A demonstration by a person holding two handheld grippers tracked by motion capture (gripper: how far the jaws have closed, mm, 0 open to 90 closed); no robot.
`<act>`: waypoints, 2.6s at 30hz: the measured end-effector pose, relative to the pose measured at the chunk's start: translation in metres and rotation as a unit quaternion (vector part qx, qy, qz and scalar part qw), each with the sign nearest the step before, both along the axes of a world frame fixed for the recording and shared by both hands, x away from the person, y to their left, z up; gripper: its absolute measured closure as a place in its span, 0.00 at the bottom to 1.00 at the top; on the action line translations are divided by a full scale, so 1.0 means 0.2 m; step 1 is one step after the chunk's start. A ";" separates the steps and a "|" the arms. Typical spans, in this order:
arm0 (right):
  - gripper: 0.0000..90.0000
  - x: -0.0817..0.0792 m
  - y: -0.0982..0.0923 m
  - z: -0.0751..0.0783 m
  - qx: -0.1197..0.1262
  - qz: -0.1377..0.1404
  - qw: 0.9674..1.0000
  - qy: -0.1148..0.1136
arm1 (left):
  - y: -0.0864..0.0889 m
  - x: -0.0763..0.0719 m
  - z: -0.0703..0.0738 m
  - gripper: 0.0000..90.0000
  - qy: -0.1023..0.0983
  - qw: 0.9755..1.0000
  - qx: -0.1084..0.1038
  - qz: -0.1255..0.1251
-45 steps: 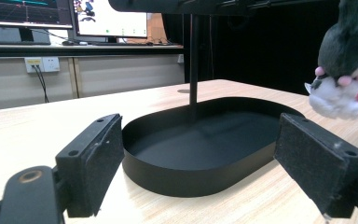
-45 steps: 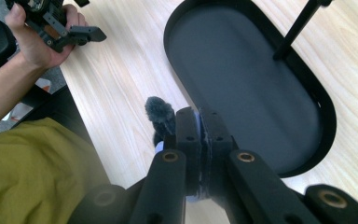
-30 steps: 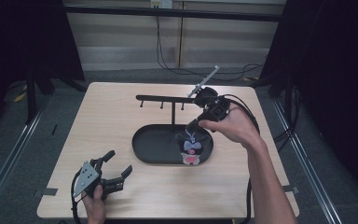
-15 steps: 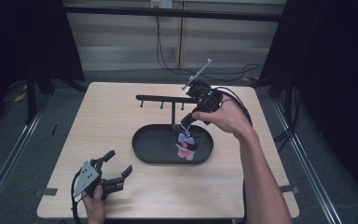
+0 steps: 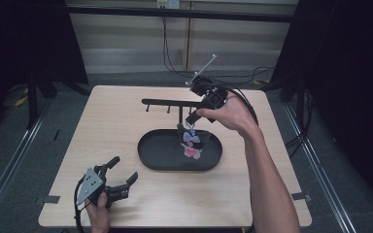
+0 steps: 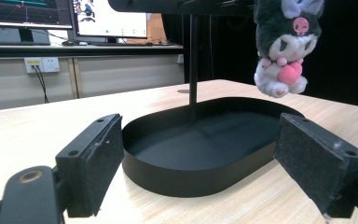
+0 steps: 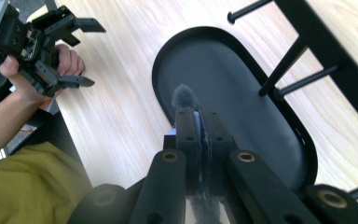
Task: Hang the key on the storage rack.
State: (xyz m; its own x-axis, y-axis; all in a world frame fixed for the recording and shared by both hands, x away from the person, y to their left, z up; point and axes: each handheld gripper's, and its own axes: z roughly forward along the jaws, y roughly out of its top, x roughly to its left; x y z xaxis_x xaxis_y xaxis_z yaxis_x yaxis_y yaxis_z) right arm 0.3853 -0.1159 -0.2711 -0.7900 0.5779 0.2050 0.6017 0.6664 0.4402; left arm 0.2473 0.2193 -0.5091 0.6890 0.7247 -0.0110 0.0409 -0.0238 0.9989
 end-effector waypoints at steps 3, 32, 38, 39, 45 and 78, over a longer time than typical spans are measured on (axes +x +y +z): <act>0.97 0.02 0.03 0.00 -0.001 0.002 1.000 -0.002 | 0.00 0.00 0.00 0.17 -0.002 1.000 -0.001 0.000; 0.97 0.19 0.03 -0.05 -0.028 -0.047 0.999 -0.001 | 0.00 0.00 0.00 0.17 -0.002 1.000 0.000 -0.002; 0.97 0.21 0.02 -0.05 -0.031 -0.054 0.998 0.001 | 0.00 0.00 0.00 0.17 -0.003 1.000 -0.002 -0.001; 0.97 0.21 0.02 -0.06 -0.034 -0.056 0.998 0.003 | 0.00 0.00 0.00 0.17 -0.003 1.000 -0.001 -0.002; 0.97 0.24 0.00 -0.08 -0.029 -0.057 0.998 0.013 | 0.00 0.00 0.00 0.17 -0.004 1.000 -0.003 0.000; 0.98 0.24 -0.03 -0.08 -0.026 -0.076 0.997 0.004 | 0.00 0.00 0.00 0.17 0.000 1.000 -0.002 -0.002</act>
